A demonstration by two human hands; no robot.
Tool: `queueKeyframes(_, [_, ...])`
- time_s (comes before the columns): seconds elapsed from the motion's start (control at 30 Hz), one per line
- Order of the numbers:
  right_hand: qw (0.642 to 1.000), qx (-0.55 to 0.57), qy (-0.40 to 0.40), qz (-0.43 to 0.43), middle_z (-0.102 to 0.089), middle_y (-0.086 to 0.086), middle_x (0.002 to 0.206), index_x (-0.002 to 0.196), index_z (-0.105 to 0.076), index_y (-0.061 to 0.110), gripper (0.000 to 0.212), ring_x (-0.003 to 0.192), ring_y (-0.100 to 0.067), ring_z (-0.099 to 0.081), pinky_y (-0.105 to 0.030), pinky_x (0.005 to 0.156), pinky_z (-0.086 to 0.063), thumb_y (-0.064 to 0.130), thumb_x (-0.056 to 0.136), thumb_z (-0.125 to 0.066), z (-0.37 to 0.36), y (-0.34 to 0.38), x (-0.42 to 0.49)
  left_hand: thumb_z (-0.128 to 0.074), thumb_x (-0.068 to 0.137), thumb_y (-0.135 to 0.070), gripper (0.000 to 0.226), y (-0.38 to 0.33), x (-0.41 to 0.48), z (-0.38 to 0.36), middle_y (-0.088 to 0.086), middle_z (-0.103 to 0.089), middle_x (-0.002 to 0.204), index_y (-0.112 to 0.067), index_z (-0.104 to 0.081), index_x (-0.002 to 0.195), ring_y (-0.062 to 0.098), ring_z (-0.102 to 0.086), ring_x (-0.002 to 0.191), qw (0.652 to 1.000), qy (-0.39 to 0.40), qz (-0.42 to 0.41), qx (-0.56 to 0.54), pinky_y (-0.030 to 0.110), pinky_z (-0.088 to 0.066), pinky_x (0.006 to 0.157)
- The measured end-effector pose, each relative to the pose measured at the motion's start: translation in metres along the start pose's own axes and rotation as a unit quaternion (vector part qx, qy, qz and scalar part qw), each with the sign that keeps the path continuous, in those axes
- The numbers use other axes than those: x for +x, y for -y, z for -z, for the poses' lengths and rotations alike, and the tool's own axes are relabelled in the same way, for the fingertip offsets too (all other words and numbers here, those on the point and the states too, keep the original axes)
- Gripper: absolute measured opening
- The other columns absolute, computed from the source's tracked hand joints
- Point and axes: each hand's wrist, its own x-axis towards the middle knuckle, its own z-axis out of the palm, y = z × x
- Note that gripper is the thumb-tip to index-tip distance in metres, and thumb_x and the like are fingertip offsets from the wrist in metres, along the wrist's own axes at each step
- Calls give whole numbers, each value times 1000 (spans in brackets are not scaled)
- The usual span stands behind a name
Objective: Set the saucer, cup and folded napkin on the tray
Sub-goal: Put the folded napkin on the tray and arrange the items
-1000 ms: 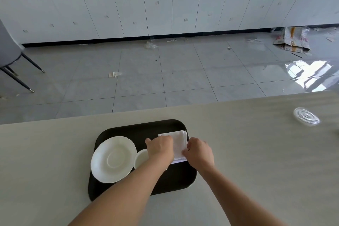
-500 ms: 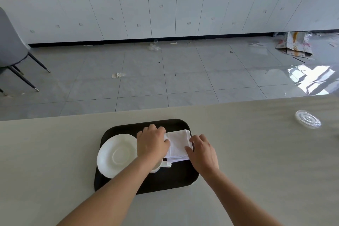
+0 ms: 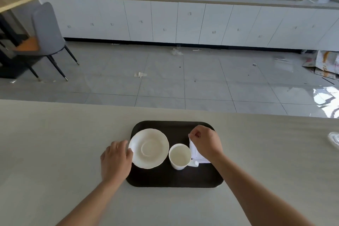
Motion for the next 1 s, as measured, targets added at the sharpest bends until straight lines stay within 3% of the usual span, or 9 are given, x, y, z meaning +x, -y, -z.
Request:
queueKeyframes(0.1, [999, -19, 33, 24, -74, 3, 83, 83, -74, 15, 12, 82, -19, -66, -24, 62, -46, 22, 89, -66, -10, 20, 13, -51, 92, -19, 28, 29, -1, -14, 11, -63, 119, -9, -60, 117, 34, -59, 109, 999, -25, 28, -24, 49, -45, 90])
queueKeyframes(0.17, [996, -39, 67, 38, -76, -1, 88, 86, -76, 12, 14, 85, -23, -67, -30, 71, -52, 21, 90, -65, -17, 31, 25, -46, 89, -21, 34, 46, -3, -26, 12, -61, 124, -10, -59, 118, 33, -55, 117, 999, -30, 14, -1, 50, -43, 95])
queueKeyframes(0.3, [985, -89, 138, 51, -76, 0, 99, 91, -77, 14, 17, 92, -25, -67, -33, 81, -55, 23, 92, -63, -35, 44, 53, -32, 89, -36, 51, 59, -7, -48, 14, -47, 140, -12, -53, 128, 34, -38, 135, 997, 0, -6, 75, 57, -25, 108])
queueKeyframes(0.53, [944, -173, 265, 91, -73, -2, 109, 113, -73, 15, 32, 98, -23, -66, -39, 90, -55, 37, 90, -68, -68, 54, 83, -30, 88, -38, 55, 58, -4, -48, 14, -46, 144, -14, -53, 132, 33, -35, 138, 996, 16, 11, 82, 58, -22, 113])
queueKeyframes(0.63, [932, -206, 280, 102, -73, -4, 103, 109, -71, 13, 33, 90, -25, -67, -40, 85, -56, 39, 91, -67, -78, 54, 85, -37, 87, -35, 52, 57, -4, -45, 12, -45, 146, -16, -53, 133, 31, -35, 140, 997, 19, 17, 75, 57, -22, 115])
queueKeyframes(0.8, [943, -180, 266, 82, -76, -8, 82, 103, -71, 12, 21, 69, -23, -72, -40, 79, -59, 29, 90, -68, -85, 48, 83, -39, 87, -36, 52, 59, -4, -48, 10, -44, 148, -19, -51, 135, 29, -32, 141, 997, 22, 22, 69, 56, -21, 116])
queueKeyframes(0.9, [947, -154, 273, 67, -77, -7, 73, 99, -71, 13, 14, 55, -16, -73, -34, 74, -59, 23, 91, -66, -88, 45, 84, -38, 87, -38, 53, 61, -3, -50, 9, -43, 148, -20, -51, 135, 29, -33, 141, 997, 19, 18, 76, 55, -21, 116])
queueKeyframes(1.0, [958, -126, 253, 56, -77, -7, 74, 99, -73, 14, 12, 54, -14, -73, -26, 63, -55, 19, 91, -64, -90, 44, 88, -34, 87, -40, 55, 61, -2, -50, 9, -43, 148, -20, -51, 135, 29, -32, 141, 997, 14, 17, 76, 55, -21, 116])
